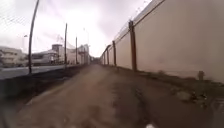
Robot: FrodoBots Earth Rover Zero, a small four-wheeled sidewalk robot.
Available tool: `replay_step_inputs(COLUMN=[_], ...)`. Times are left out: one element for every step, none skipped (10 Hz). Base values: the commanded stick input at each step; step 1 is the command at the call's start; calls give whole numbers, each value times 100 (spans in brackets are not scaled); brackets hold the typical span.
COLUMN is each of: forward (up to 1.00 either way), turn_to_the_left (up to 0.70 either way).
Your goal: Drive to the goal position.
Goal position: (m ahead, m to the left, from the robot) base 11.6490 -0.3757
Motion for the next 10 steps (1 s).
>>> replay_step_inputs(forward=[85,85,85,85,85,85,85,85,85,85], turn_to_the_left=[0,0,0,0,0,0,0,0,0,0])
